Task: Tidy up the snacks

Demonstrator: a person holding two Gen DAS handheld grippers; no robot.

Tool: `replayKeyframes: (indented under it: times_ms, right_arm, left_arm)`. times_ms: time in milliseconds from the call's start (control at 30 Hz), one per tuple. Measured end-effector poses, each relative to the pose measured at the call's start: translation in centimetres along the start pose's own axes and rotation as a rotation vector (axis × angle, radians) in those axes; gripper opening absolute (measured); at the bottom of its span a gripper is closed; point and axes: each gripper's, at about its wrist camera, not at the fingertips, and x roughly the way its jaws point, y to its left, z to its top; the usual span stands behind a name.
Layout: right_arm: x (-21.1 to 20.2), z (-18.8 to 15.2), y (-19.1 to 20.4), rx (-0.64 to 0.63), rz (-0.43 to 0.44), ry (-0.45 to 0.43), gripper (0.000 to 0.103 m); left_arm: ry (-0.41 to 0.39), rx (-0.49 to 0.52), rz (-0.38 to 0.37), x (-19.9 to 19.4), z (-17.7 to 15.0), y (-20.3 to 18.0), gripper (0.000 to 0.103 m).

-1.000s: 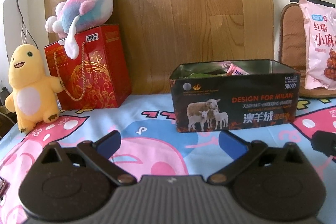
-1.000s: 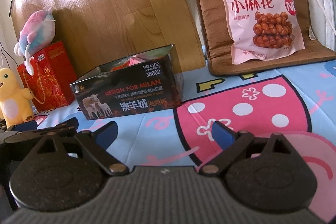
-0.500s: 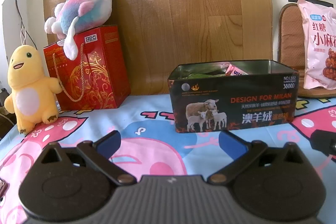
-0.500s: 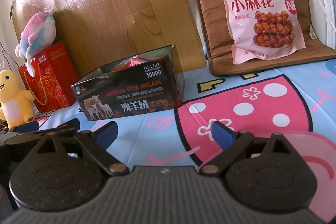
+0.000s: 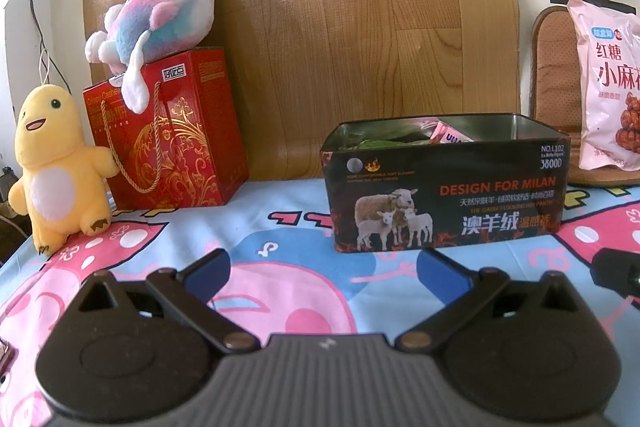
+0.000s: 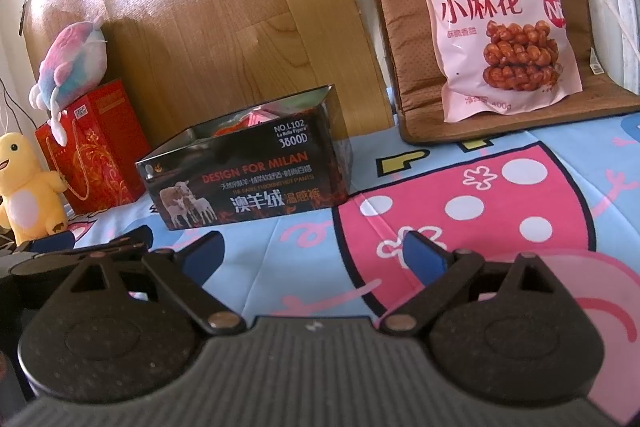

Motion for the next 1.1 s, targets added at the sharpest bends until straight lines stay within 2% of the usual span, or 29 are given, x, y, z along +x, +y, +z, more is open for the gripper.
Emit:
replayKeyframes:
  times_ms: [1100]
  right_arm:
    - [0.37,0.15,0.25,-0.018,0.004,0.003,0.098]
  left_arm:
    - [0.022,0.003,-0.009,0.10,-0.14,-0.03,0.103]
